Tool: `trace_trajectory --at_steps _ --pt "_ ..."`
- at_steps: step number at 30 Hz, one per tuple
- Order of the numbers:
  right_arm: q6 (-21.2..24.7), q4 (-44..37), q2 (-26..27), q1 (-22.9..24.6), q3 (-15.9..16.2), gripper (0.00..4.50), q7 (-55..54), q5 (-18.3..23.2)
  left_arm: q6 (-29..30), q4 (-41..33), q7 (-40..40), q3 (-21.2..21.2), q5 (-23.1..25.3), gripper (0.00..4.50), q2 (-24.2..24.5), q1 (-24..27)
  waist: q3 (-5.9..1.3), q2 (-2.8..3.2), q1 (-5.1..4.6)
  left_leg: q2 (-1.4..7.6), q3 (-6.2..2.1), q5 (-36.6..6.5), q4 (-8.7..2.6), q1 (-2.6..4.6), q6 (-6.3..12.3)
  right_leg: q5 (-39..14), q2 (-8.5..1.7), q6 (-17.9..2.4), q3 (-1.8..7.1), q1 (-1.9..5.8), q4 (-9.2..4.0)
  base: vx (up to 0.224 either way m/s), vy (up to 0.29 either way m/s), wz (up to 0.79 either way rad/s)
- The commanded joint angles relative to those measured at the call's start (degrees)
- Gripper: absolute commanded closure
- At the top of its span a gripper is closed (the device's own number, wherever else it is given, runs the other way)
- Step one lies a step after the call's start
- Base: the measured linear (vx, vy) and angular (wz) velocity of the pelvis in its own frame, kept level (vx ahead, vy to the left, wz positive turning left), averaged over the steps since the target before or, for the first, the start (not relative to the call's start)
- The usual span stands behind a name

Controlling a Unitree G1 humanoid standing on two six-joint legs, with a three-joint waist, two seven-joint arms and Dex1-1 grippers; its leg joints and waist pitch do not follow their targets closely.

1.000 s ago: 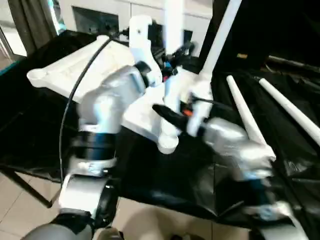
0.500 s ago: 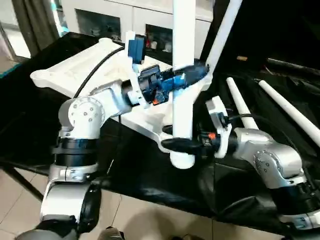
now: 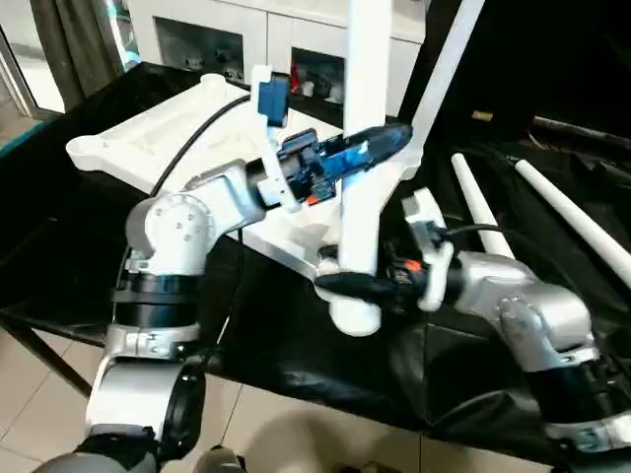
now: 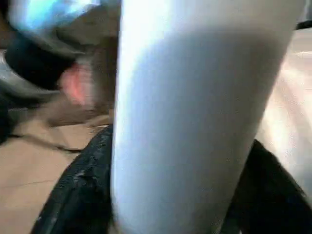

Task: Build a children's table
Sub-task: Pick table leg

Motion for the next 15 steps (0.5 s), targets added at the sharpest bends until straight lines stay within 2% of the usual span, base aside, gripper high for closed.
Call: trace_trajectory --at_steps 1,5,7,11,15 --pt "-2.27 2.20 0.93 -1.51 -0.73 1.37 -6.54 -3.69 -2.18 -1.11 4.38 -2.27 3.71 2.66 -0.99 -1.87 -4.07 0.79 -0.23 0.79 -0.42 -13.78 -4.37 1.36 -3.04 -14.99 -1.90 -9.05 1.34 2.35 -4.23 0.000 0.000 0.00" --pt "-1.52 8.04 5.88 -4.21 -2.22 1.37 -19.11 -7.34 -7.66 -0.10 17.47 -6.93 16.46 2.66 -0.76 -3.47 -4.10 0.96 -0.72 0.76 -0.57 -14.01 -4.52 1.42 -4.04 -15.20 -1.70 -7.33 1.38 2.09 -4.24 0.000 0.000 0.00" --pt "-1.78 10.28 7.43 -5.01 -2.57 1.37 -22.20 -8.14 -8.10 -0.26 20.87 -7.62 18.78 2.67 -0.99 -3.80 -4.24 1.13 -0.64 0.69 -0.63 -13.22 -4.42 1.34 -4.22 -12.98 -1.64 -7.31 1.36 2.32 -3.89 0.000 0.000 0.00" --pt "-2.47 13.64 12.50 -6.46 -3.57 1.37 -28.77 -9.53 -7.71 -2.50 29.01 -6.94 22.20 2.68 -3.03 -4.49 -4.54 1.13 -1.03 0.46 -0.63 -10.25 -4.23 1.09 -3.96 -6.40 -1.42 -8.76 1.27 2.70 -3.21 0.000 0.000 0.00" --pt "-2.96 13.93 13.91 -6.95 -3.49 1.74 -28.93 -9.20 -7.94 -2.90 31.10 -6.02 22.58 2.68 -3.49 -5.12 -4.64 1.24 -1.28 0.35 -0.60 -8.63 -4.11 0.99 -3.10 -2.18 -1.31 -9.95 1.25 2.96 -2.91 0.000 0.000 0.00"
